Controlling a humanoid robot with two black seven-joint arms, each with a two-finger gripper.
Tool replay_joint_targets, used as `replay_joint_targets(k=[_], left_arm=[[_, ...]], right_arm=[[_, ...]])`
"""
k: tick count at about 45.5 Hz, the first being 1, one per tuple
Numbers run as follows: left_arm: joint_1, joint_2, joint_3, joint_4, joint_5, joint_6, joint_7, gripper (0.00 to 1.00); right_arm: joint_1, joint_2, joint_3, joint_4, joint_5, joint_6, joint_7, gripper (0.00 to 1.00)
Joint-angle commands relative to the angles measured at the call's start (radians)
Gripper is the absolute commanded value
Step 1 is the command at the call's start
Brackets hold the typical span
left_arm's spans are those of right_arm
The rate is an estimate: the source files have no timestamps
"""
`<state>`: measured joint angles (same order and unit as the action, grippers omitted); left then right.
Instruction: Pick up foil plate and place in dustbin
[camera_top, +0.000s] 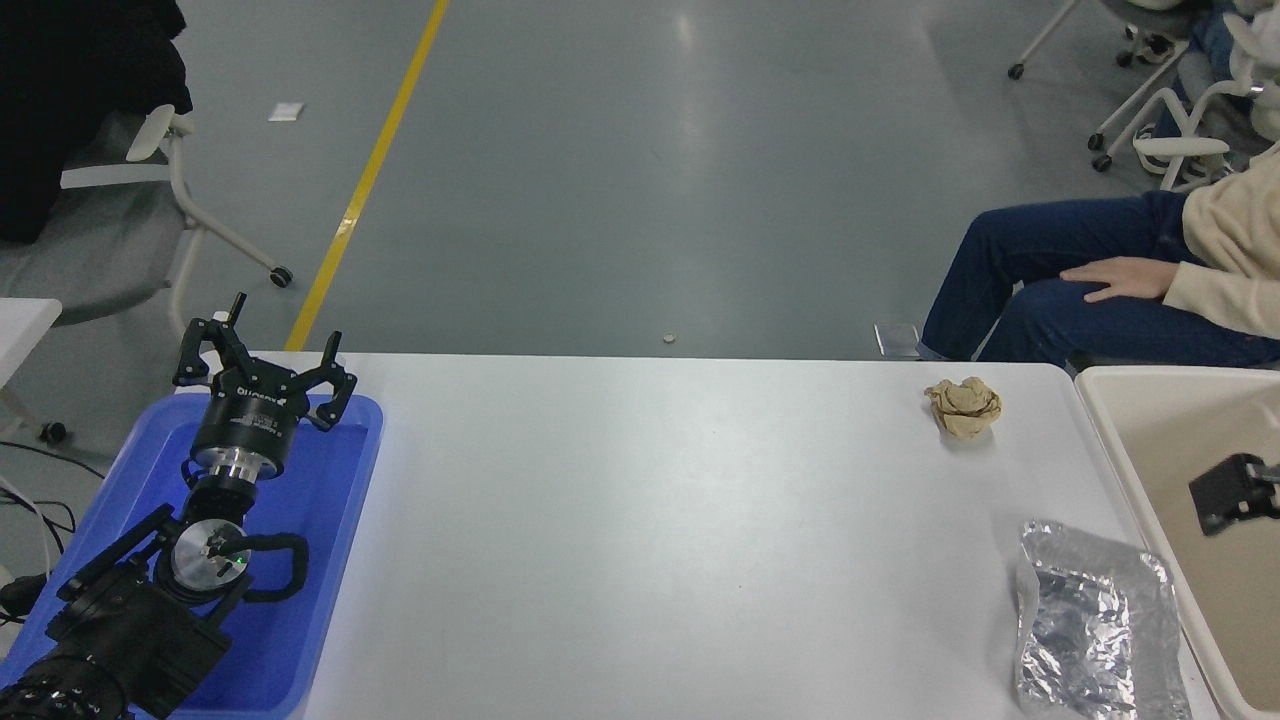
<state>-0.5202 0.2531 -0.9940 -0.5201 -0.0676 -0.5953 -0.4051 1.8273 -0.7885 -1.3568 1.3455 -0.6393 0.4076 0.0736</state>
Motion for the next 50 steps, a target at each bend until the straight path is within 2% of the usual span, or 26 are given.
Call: replay_joint_targets(k=[1, 6, 9, 17, 27, 44, 47, 50], left_arm=[[0.000, 0.000, 0.000, 0.000, 0.000, 0.000, 0.000, 1.00], [0.000, 0.000, 0.000, 0.000, 0.000, 0.000, 0.000, 1.00], [0.000, 0.000, 0.000, 0.000, 0.000, 0.000, 0.000, 1.00], [0.000, 0.000, 0.000, 0.000, 0.000, 0.000, 0.000, 1.00], [0.000, 0.000, 0.000, 0.000, 0.000, 0.000, 0.000, 1.00], [0.000, 0.000, 0.000, 0.000, 0.000, 0.000, 0.000, 1.00], [0.000, 0.000, 0.000, 0.000, 0.000, 0.000, 0.000, 1.00], [0.000, 0.000, 0.000, -0.001, -0.001, 0.000, 0.000, 1.00]], right_arm=[[-0.288, -0.037, 0.169, -0.141, 0.038, -0.073, 0.000, 1.00], [-0.413, -0.037, 0.238, -0.229, 0.162, -0.076, 0.000, 1.00], [-0.480, -0.032, 0.274, -0.275, 0.193, -0.076, 0.000, 1.00], [-0.580, -0.026, 0.354, -0.298, 0.181, -0.076, 0.002, 1.00], [-0.608, -0.021, 0.393, -0.287, 0.056, -0.075, 0.002, 0.94], [-0.726, -0.011, 0.545, -0.319, 0.050, -0.099, 0.000, 0.94], [-0.746, -0.011, 0.556, -0.332, 0.050, -0.119, 0.000, 0.87], [-0.767, -0.009, 0.559, -0.342, 0.050, -0.145, 0.000, 0.86]])
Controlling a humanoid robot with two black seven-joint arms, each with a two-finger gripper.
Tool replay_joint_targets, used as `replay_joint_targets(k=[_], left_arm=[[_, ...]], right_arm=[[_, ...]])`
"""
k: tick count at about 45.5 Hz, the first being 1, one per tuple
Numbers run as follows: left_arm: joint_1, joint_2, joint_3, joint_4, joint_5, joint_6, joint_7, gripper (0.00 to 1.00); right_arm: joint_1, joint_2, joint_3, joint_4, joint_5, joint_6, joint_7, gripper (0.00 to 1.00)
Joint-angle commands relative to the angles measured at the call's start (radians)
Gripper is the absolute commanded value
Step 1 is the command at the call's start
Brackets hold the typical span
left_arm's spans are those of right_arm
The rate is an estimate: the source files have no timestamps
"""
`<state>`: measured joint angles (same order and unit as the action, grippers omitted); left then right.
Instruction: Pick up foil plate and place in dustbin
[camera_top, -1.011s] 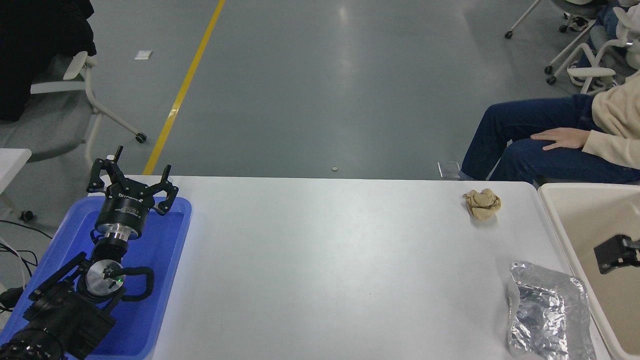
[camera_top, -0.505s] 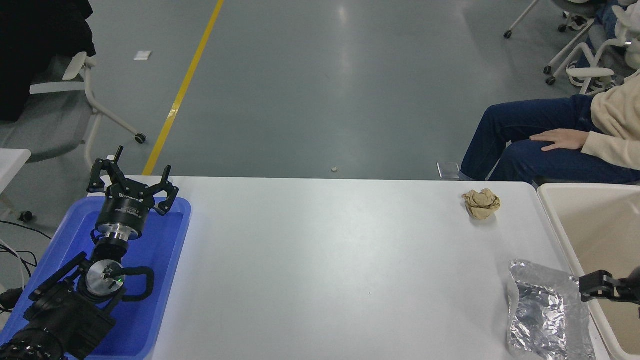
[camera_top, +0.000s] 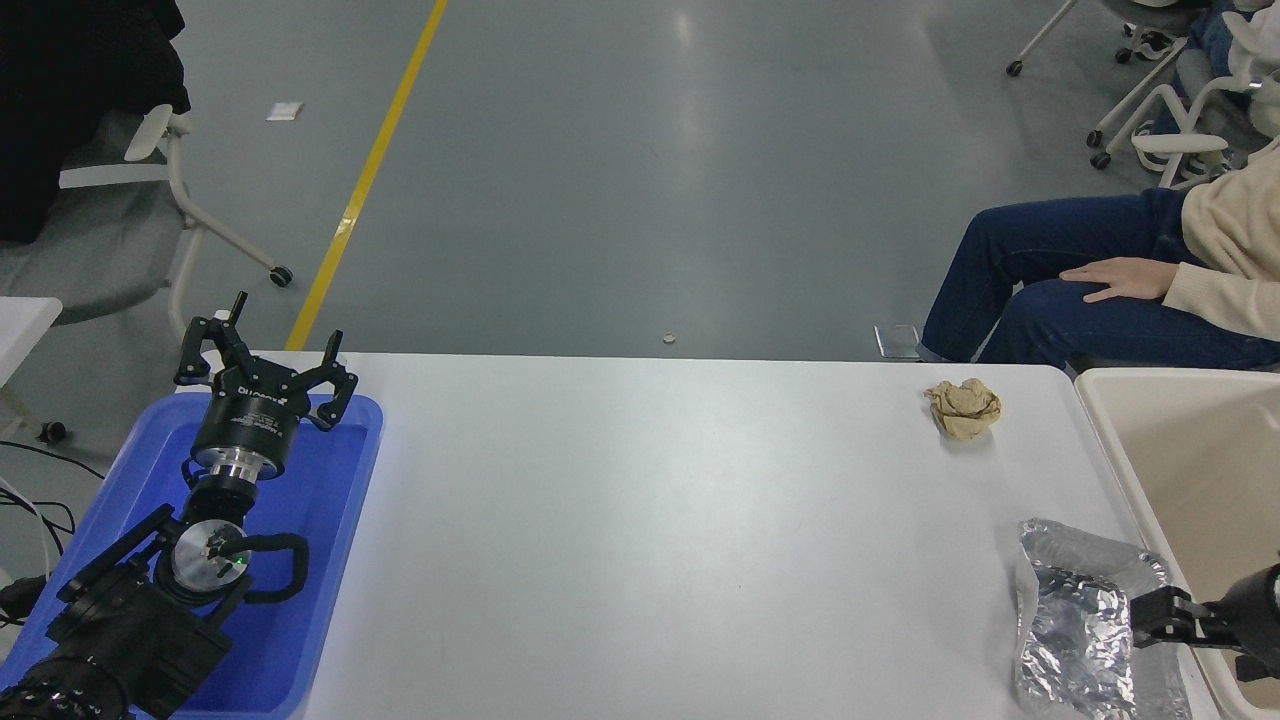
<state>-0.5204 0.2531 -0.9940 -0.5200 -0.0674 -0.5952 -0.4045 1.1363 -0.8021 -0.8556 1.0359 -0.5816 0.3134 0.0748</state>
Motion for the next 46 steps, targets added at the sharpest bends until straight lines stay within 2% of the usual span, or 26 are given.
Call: replay_joint_targets(k=[1, 5, 8, 11, 12, 19, 21, 25, 26, 46], left_arm=[[0.000, 0.000, 0.000, 0.000, 0.000, 0.000, 0.000, 1.00], [0.000, 0.000, 0.000, 0.000, 0.000, 0.000, 0.000, 1.00], [0.000, 0.000, 0.000, 0.000, 0.000, 0.000, 0.000, 1.00], [0.000, 0.000, 0.000, 0.000, 0.000, 0.000, 0.000, 1.00], [0.000, 0.000, 0.000, 0.000, 0.000, 0.000, 0.000, 1.00], [0.000, 0.000, 0.000, 0.000, -0.002, 0.000, 0.000, 1.00], [0.000, 0.000, 0.000, 0.000, 0.000, 0.000, 0.000, 1.00], [0.000, 0.000, 0.000, 0.000, 0.000, 0.000, 0.000, 1.00], [0.000, 0.000, -0.002, 0.000, 0.000, 0.000, 0.000, 1.00], [0.000, 0.000, -0.002, 0.000, 0.000, 0.000, 0.000, 1.00]], right_arm=[[-0.082, 0.006, 0.058, -0.033, -0.007, -0.060, -0.001, 0.84], [-0.095, 0.014, 0.058, -0.034, -0.009, -0.082, 0.000, 0.74], [-0.102, 0.014, 0.058, -0.034, -0.007, -0.083, 0.000, 0.58], [-0.115, 0.014, 0.058, -0.034, -0.007, -0.083, -0.001, 0.37], [-0.116, 0.014, 0.058, -0.034, -0.007, -0.083, -0.001, 0.34], [-0.118, 0.015, 0.070, -0.034, 0.000, -0.083, 0.000, 0.32], [-0.119, 0.017, 0.075, -0.034, 0.002, -0.083, 0.000, 0.29], [-0.125, 0.018, 0.078, -0.031, 0.005, -0.077, -0.001, 0.02], [-0.127, 0.018, 0.078, -0.030, 0.006, -0.076, 0.000, 0.00], [-0.109, 0.004, 0.086, 0.001, 0.035, -0.047, 0.005, 0.00]])
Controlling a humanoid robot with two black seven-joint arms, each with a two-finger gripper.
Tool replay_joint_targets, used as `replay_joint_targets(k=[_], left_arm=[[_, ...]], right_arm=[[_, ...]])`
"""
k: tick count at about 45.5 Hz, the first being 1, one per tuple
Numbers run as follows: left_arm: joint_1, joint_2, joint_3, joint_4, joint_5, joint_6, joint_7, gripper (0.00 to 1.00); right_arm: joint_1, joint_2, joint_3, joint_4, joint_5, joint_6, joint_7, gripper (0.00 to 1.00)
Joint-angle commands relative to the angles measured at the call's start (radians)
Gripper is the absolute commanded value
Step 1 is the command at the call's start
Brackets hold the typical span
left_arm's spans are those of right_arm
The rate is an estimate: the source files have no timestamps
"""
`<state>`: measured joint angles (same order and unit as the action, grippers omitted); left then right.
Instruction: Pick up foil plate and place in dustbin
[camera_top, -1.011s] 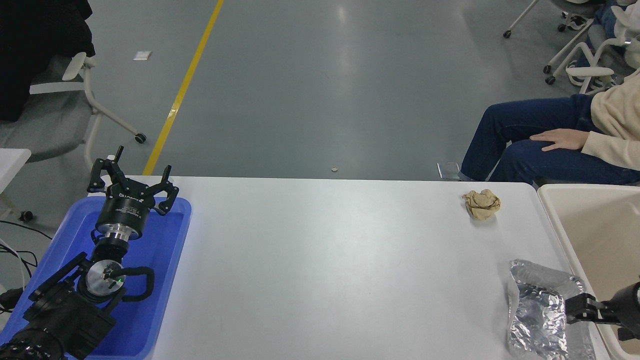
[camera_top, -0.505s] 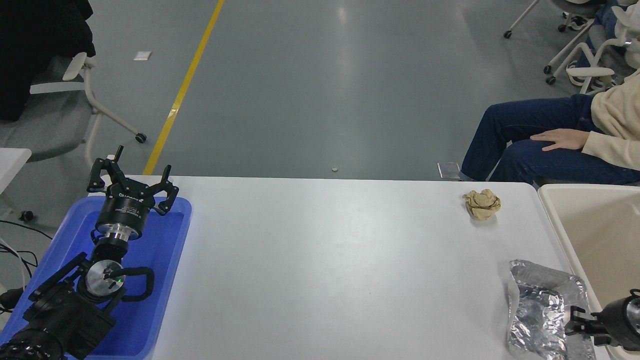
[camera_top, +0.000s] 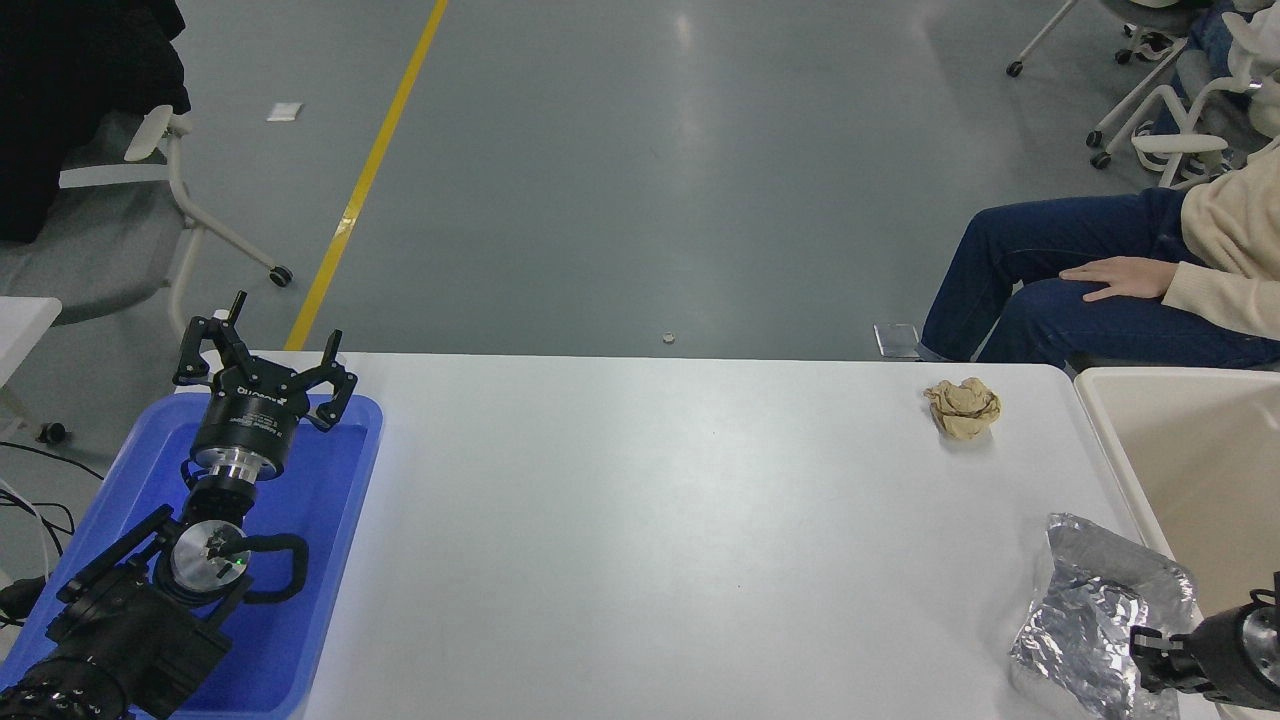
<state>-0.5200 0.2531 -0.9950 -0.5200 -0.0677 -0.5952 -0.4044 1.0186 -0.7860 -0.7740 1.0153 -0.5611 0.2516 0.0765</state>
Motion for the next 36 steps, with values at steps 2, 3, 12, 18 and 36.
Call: replay_joint_targets(k=[2, 3, 12, 18, 36], left_arm=[[0.000, 0.000, -0.001, 0.000, 0.000, 0.000, -0.001, 1.00], [-0.002, 0.000, -0.001, 0.000, 0.000, 0.000, -0.001, 1.00], [0.000, 0.000, -0.001, 0.000, 0.000, 0.000, 0.001, 1.00], [0.000, 0.000, -0.001, 0.000, -0.001, 0.000, -0.001, 1.00], [-0.002, 0.000, -0.001, 0.000, -0.001, 0.000, -0.001, 1.00]], right_arm=[[0.015, -0.018, 0.004, 0.040, 0.013, 0.023, 0.003, 0.00], [0.021, -0.027, 0.004, 0.049, 0.013, 0.026, 0.003, 0.00], [0.152, -0.110, -0.018, 0.127, -0.005, 0.150, 0.003, 0.00], [0.290, -0.111, -0.082, 0.167, -0.019, 0.279, 0.003, 0.00], [0.725, -0.101, -0.334, 0.313, -0.005, 0.489, 0.006, 0.00]])
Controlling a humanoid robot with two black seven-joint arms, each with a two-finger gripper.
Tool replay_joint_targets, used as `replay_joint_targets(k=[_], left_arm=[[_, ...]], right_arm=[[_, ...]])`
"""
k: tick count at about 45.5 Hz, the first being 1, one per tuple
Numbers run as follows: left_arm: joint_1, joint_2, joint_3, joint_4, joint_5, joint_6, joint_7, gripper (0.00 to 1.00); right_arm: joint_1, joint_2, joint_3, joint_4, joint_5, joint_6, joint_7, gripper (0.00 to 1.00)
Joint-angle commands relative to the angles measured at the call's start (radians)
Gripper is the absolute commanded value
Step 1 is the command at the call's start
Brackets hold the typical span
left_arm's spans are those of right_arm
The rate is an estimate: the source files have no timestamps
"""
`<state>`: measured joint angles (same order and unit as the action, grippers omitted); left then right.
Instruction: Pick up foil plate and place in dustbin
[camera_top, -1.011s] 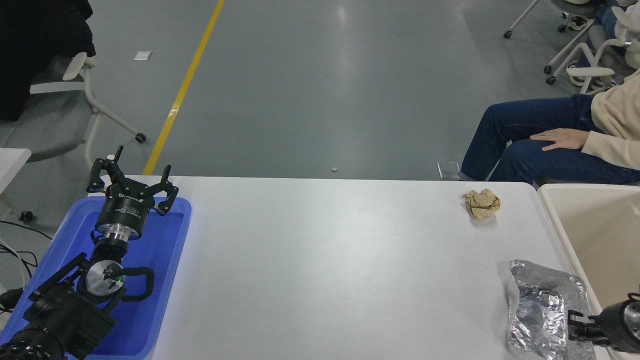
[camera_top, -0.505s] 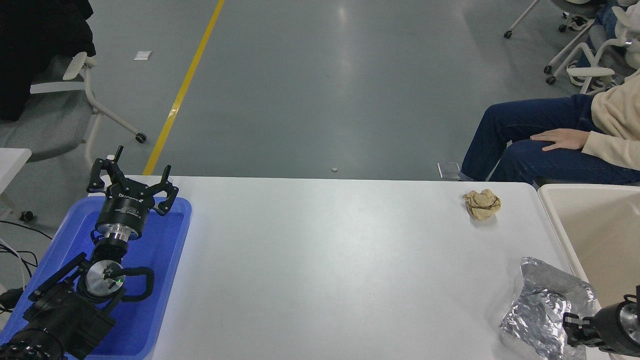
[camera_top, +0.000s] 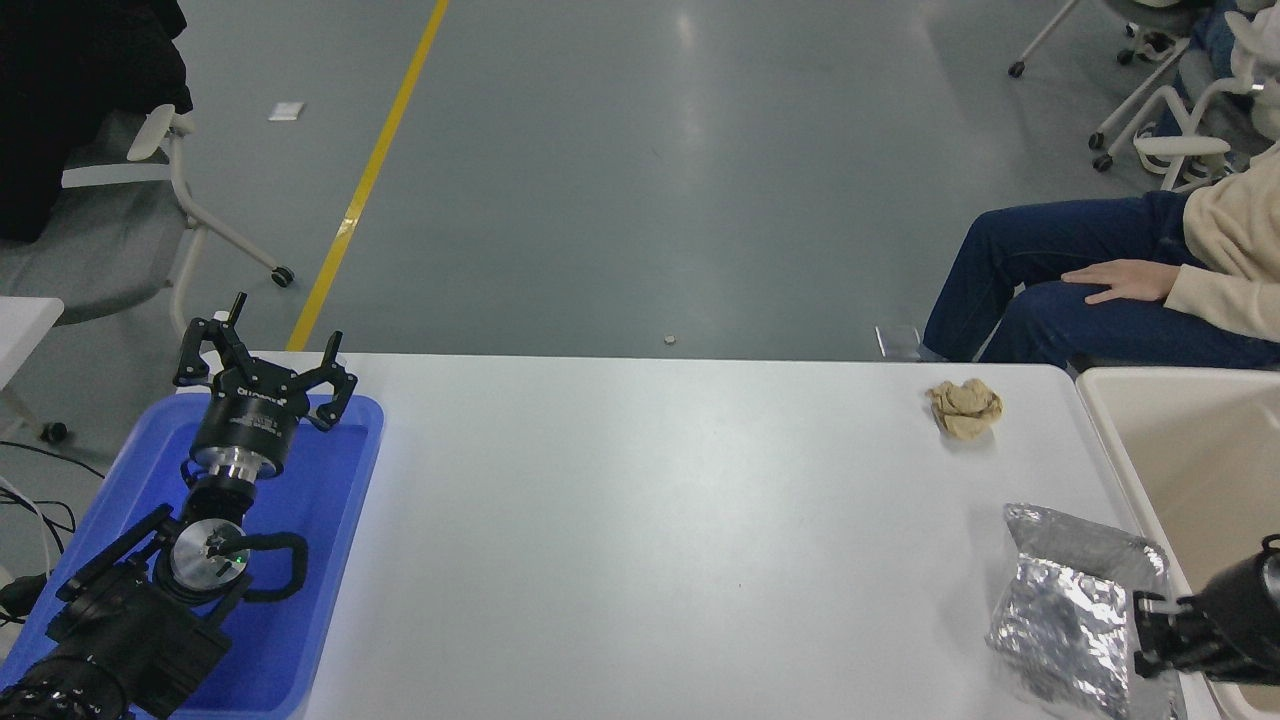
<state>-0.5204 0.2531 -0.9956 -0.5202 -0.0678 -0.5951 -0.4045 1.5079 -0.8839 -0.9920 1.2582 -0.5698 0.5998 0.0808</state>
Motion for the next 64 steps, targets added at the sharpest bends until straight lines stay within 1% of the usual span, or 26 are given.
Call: replay_joint_targets(k=[1, 2, 6, 13, 18, 24, 29, 39, 48, 57, 64], left_arm=[[0.000, 0.000, 0.000, 0.000, 0.000, 0.000, 0.001, 1.00], [0.000, 0.000, 0.000, 0.000, 0.000, 0.000, 0.000, 1.00], [0.000, 0.000, 0.000, 0.000, -0.001, 0.000, 0.001, 1.00], [0.000, 0.000, 0.000, 0.000, -0.001, 0.000, 0.000, 1.00], [0.000, 0.000, 0.000, 0.000, 0.000, 0.000, 0.001, 1.00], [0.000, 0.000, 0.002, 0.000, 0.000, 0.000, 0.000, 1.00], [0.000, 0.000, 0.002, 0.000, -0.001, 0.000, 0.001, 1.00], [0.000, 0.000, 0.002, 0.000, 0.000, 0.000, 0.001, 1.00], [0.000, 0.000, 0.002, 0.000, -0.001, 0.000, 0.000, 1.00], [0.000, 0.000, 0.002, 0.000, -0.001, 0.000, 0.001, 1.00], [0.000, 0.000, 0.002, 0.000, -0.001, 0.000, 0.000, 1.00]], right_arm=[[0.254, -0.001, -0.120, 0.073, 0.004, 0.162, 0.002, 0.00], [0.276, 0.000, -0.126, 0.075, 0.004, 0.186, 0.002, 0.00], [0.373, 0.023, -0.155, 0.075, 0.004, 0.186, 0.001, 0.00], [0.535, 0.112, -0.258, 0.076, 0.014, 0.186, 0.002, 0.00], [0.655, 0.123, -0.292, 0.095, 0.047, 0.186, 0.002, 0.00], [0.793, 0.128, -0.315, 0.122, 0.053, 0.186, 0.002, 0.00], [0.870, 0.167, -0.335, 0.145, 0.060, 0.186, 0.002, 0.00], [0.983, 0.260, -0.384, 0.151, 0.125, 0.186, 0.002, 0.00], [0.989, 0.263, -0.392, 0.150, 0.126, 0.186, 0.001, 0.00], [0.991, 0.250, -0.493, 0.138, 0.126, 0.186, -0.001, 0.00], [0.991, 0.169, -0.580, 0.084, 0.125, 0.186, -0.001, 0.00]])
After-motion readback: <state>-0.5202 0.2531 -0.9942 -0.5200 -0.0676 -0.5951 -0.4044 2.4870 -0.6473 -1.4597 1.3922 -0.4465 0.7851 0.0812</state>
